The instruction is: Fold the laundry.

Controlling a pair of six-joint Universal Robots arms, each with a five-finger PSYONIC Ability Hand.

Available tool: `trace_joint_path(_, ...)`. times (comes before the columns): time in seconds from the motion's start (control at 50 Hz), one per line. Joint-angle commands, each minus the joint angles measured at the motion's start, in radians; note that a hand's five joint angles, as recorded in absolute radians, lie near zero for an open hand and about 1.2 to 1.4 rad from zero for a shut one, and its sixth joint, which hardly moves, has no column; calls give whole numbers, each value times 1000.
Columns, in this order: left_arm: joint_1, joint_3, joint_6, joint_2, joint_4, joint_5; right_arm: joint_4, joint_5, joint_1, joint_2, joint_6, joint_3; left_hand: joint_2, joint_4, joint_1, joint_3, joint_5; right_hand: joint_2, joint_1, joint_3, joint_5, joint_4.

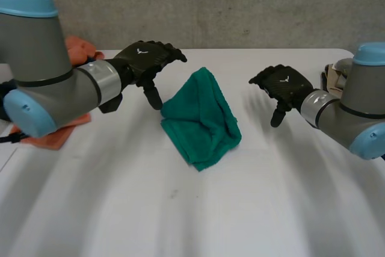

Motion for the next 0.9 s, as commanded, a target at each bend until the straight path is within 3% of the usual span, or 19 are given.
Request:
trace_joint_path(0.02,-17,232,93,-202,27,-4,94,92,57,-15,-5,33,37,29,34,38,32,-38,-60,-32,-41,-38)
trace_joint_path(0.2,-28,461,131,-442,147,19,81,92,128,-52,-47,128,40,32,36,41,35,-38,-60,-32,-41,-38)
trace_joint_path(0.38,-28,577,71,-572,213,38,55,105,137,-66,-85,152,146,138,142,147,140,-38,-60,-32,-41,-38)
trace_joint_path(0.5,-32,548,18,-583,213,95,38,123,111,-69,-90,137,638,630,635,640,633,-38,-60,-32,-41,-38)
trace_joint_path(0.52,-34,522,19,-571,212,93,37,132,101,-69,-90,128,781,773,778,783,776,-38,-60,-32,-41,-38)
trace_joint_path(0.6,-45,402,41,-498,218,79,40,160,75,-71,-88,110,970,962,967,971,965,-38,-60,-32,-41,-38)
trace_joint_path(0.78,-23,9,114,-241,333,76,52,161,42,-92,-88,88,968,960,964,969,963,-38,-60,-32,-41,-38)
trace_joint_path(0.9,7,-234,179,-89,389,125,72,143,42,-97,-88,86,959,951,955,960,954,-38,-60,-32,-41,-38)
